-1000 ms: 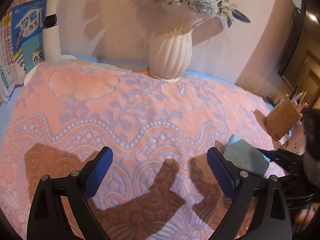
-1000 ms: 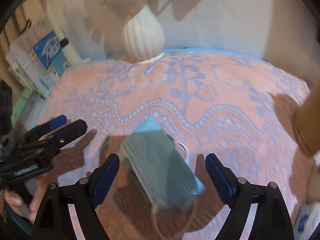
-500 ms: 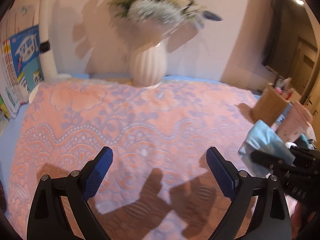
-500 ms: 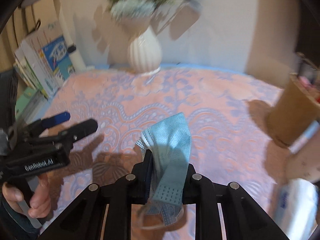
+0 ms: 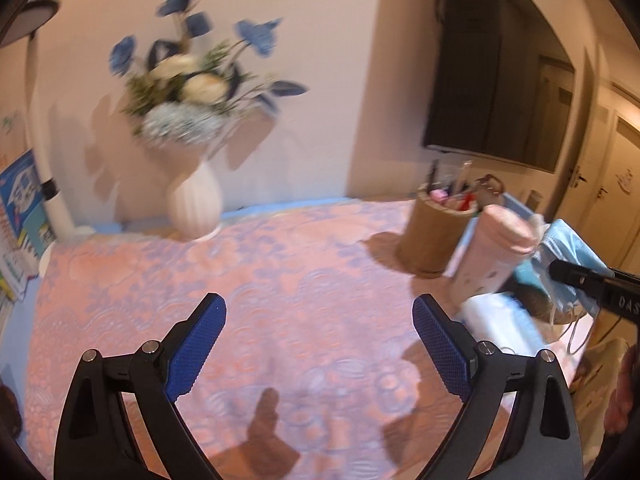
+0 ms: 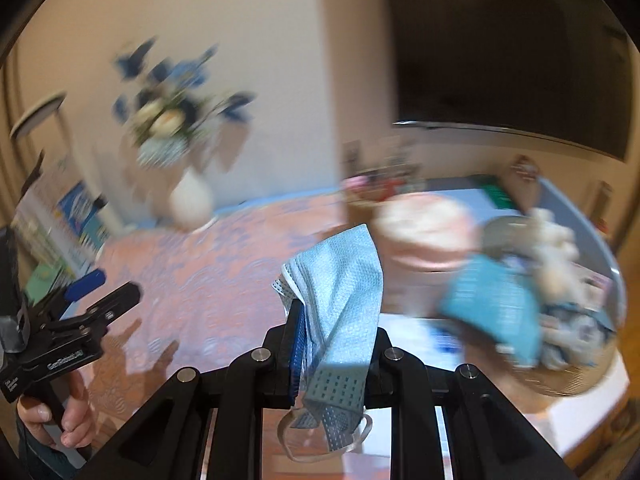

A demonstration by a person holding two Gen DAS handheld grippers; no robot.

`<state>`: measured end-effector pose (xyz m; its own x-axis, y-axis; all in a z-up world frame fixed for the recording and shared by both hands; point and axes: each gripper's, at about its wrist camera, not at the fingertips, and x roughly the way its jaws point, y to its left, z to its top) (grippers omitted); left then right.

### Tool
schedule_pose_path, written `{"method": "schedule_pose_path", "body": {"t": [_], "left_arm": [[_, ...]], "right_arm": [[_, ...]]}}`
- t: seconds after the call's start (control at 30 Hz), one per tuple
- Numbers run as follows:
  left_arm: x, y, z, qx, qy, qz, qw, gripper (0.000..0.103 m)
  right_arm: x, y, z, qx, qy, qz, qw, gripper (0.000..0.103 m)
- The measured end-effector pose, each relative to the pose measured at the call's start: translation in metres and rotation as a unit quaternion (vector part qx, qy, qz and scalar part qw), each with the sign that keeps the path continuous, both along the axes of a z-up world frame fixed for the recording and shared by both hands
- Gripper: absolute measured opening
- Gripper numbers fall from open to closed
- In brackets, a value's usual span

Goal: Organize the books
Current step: 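Carry the blue face mask in the right tool to the glass bowl and release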

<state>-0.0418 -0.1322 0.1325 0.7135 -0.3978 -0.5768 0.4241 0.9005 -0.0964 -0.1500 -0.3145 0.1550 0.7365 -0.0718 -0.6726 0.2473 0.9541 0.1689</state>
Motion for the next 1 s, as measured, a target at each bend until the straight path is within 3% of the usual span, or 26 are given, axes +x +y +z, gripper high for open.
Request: {"method": "schedule_pose_path", "body": {"t": [0.3,0.5,0.73,0.8,0.9,1.0], "left_arm": [[0.000,-0.075,0.021,-0.014,-0.022,-0.050,0.9984,0.095],[0.009,-0.103,0.017,-0.012,-0.024,-0.051,0.9983,0.095],[0.020,-0.103,0.008,-0.004,-0.023,-0.035,0.9991,0.095],[0.023,-0.097,0.006,-0.006,-0.019,-0.026,0.9995,0.095],[0.027,-0.087,0.002,-0.004,-0.011,-0.015,0.9998,0.095],[0.028,-0.070,-0.007,0.008,0.000,-0.003,1.0000,0.095]], "right_arm": [[-0.053,-0.127,0.016,-0.033,-0.004,-0.155,0.987,0.020],[-0.045,-0.201,0.006,-0.022,0.008,-0.214,0.977,0.020],[-0.029,-0.267,-0.022,0.022,0.015,-0.258,0.966,0.021],[-0.021,-0.280,-0.028,0.041,0.009,-0.252,0.967,0.027],[-0.010,-0.292,-0.037,0.052,0.022,-0.253,0.966,0.063],[-0.017,-0.285,-0.035,0.044,0.020,-0.267,0.962,0.065]]}}
